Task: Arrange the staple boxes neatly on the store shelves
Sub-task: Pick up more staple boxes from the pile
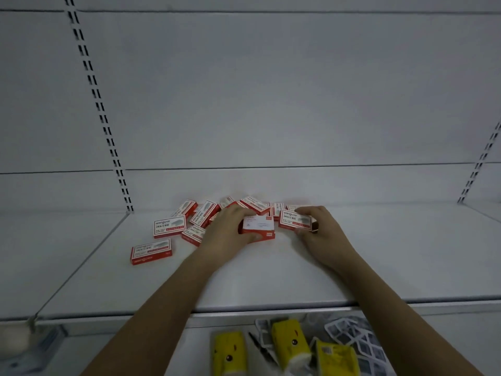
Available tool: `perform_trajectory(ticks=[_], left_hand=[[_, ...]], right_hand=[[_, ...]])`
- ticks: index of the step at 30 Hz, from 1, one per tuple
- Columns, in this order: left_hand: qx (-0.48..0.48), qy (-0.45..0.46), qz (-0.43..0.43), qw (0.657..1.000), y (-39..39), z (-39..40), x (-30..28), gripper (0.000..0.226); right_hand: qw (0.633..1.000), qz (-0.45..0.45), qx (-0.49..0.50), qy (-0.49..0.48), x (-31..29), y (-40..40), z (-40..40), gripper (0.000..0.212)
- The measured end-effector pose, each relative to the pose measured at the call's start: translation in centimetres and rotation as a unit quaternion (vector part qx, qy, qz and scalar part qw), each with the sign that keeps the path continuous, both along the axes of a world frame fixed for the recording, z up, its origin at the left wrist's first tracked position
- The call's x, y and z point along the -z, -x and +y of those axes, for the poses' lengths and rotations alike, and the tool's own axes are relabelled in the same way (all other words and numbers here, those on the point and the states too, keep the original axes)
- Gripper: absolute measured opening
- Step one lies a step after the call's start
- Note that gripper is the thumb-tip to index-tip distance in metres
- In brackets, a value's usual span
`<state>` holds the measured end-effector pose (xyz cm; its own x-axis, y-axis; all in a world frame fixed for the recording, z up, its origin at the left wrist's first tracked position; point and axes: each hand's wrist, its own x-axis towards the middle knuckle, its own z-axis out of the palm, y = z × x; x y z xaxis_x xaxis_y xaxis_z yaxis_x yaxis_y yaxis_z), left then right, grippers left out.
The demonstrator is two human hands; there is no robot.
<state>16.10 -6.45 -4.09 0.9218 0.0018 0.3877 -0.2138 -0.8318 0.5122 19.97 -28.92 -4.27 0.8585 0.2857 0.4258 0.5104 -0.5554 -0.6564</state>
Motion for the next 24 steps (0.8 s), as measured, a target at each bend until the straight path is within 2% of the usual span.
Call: perform_trajectory(ticks=[2,7,16,20,24], left_hand=[[0.02,0.072,-0.027,0.997,0.5,-0.1,-0.2,0.05],[0.016,0.127,-0.064,0.99,1.2,-0.2,-0.7,0.049],[-0.01,0.158,-0.08,0.984,1.3,-0.1,-0.9,0.049],[-0.01,0.207,-0.077,0.975,1.5,-0.2,-0.9,0.064],[0.011,0.17,-0.088,0.981,1.9,-0.5,-0.9,0.057]], right_hand=[[1.0,-0.011,-0.015,-0.006,0.3,-0.3,0.0,0.038],[0.998,-0.041,-0.039,-0.017,0.9,-0.5,0.0,0.04],[0.998,-0.046,-0.035,-0.01,1.0,-0.9,0.1,0.041],[0.999,-0.036,-0.007,-0.015,0.5,-0.4,0.0,0.04],[0.999,-0.031,0.024,-0.002,-0.1,1.3,-0.2,0.04]])
